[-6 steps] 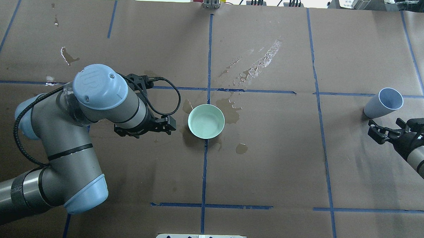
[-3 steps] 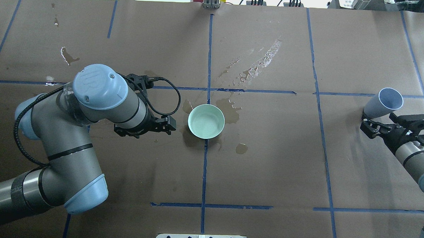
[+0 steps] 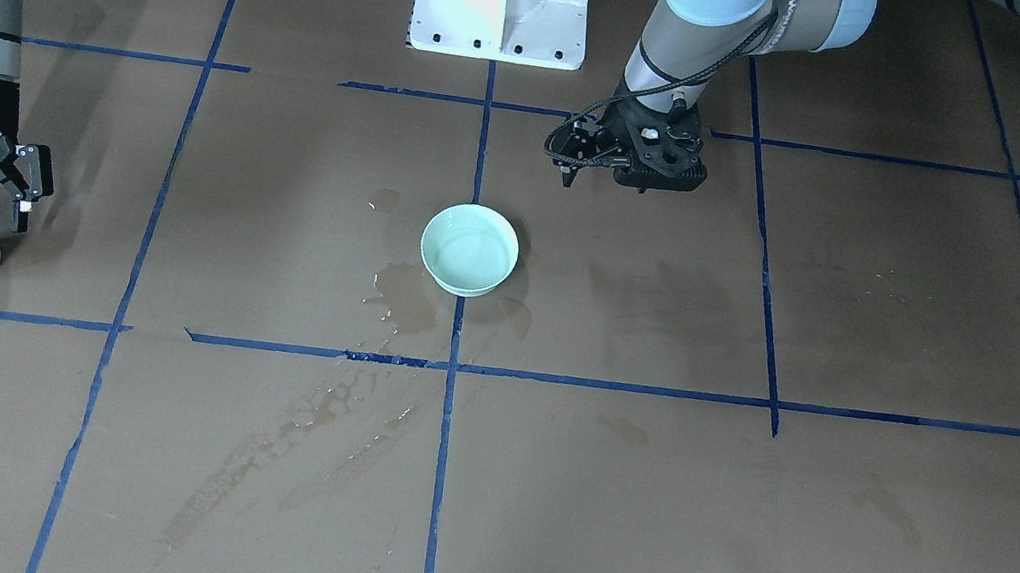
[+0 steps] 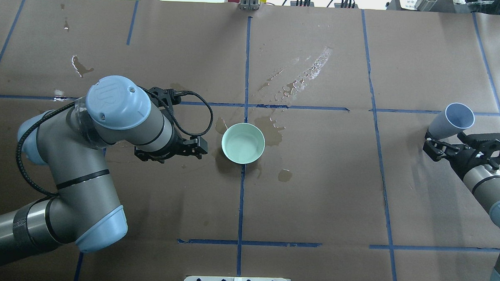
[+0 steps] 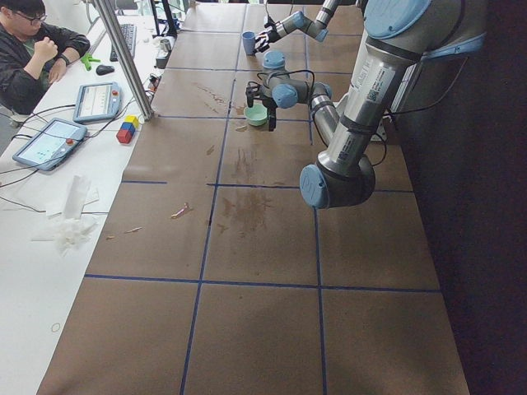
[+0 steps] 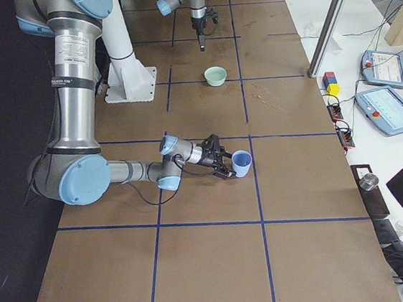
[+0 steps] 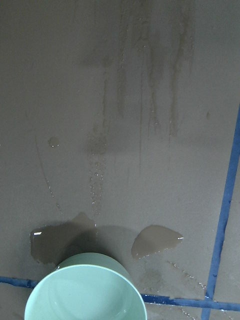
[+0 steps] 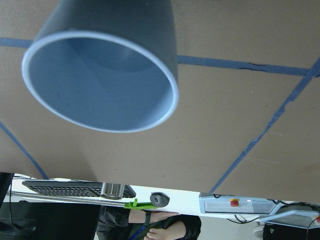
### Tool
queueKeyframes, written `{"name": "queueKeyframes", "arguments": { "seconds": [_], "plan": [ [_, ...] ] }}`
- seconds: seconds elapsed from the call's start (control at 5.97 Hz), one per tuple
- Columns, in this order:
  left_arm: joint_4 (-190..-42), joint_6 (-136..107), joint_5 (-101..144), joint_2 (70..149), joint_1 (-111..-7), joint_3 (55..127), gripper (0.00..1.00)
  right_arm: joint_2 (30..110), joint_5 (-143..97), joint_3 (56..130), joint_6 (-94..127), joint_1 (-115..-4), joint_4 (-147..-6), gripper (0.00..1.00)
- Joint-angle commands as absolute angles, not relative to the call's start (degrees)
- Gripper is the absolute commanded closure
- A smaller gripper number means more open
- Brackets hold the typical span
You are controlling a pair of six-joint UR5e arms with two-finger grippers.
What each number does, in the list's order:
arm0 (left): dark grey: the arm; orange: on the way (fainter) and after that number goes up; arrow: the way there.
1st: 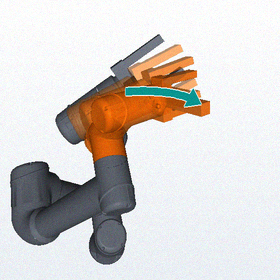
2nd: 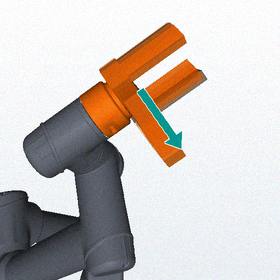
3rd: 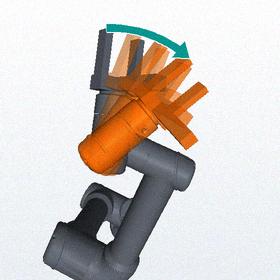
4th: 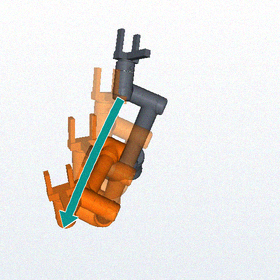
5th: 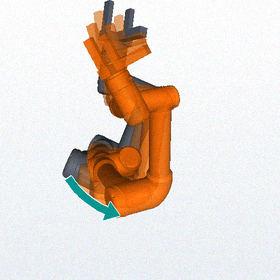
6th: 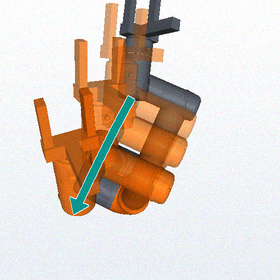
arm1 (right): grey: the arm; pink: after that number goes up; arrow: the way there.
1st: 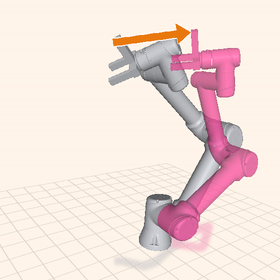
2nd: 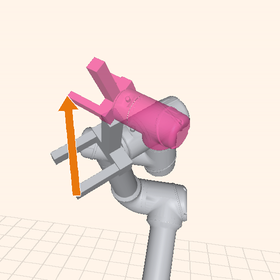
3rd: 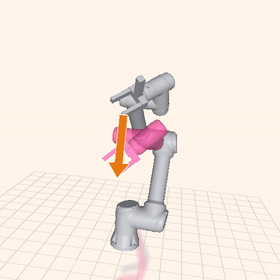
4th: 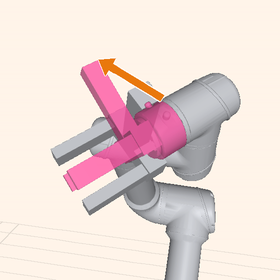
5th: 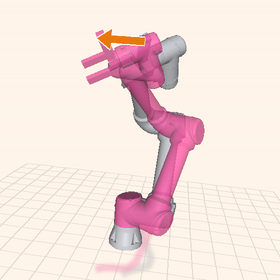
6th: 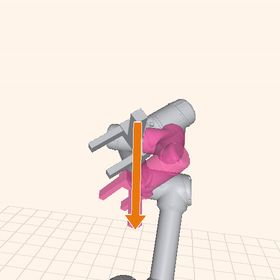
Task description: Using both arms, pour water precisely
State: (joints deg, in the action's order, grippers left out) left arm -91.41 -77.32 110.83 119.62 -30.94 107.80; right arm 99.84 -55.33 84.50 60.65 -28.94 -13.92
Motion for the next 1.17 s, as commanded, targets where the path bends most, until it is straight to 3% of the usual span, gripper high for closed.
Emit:
{"name": "queueKeyframes", "arguments": {
  "seconds": [0.0, 1.0],
  "plan": [
    [-91.41, -77.34, 110.83, 119.62, -30.94, 107.84, 0.0, 100.02, -54.15, 84.46, 60.64, -29.09, -13.89, 0.0],
    [-91.41, -77.43, 110.83, 119.62, -30.85, 107.84, 0.0, 97.23, -52.65, 83.07, 61.43, -31.2, -13.98, 0.0]
  ]
}}
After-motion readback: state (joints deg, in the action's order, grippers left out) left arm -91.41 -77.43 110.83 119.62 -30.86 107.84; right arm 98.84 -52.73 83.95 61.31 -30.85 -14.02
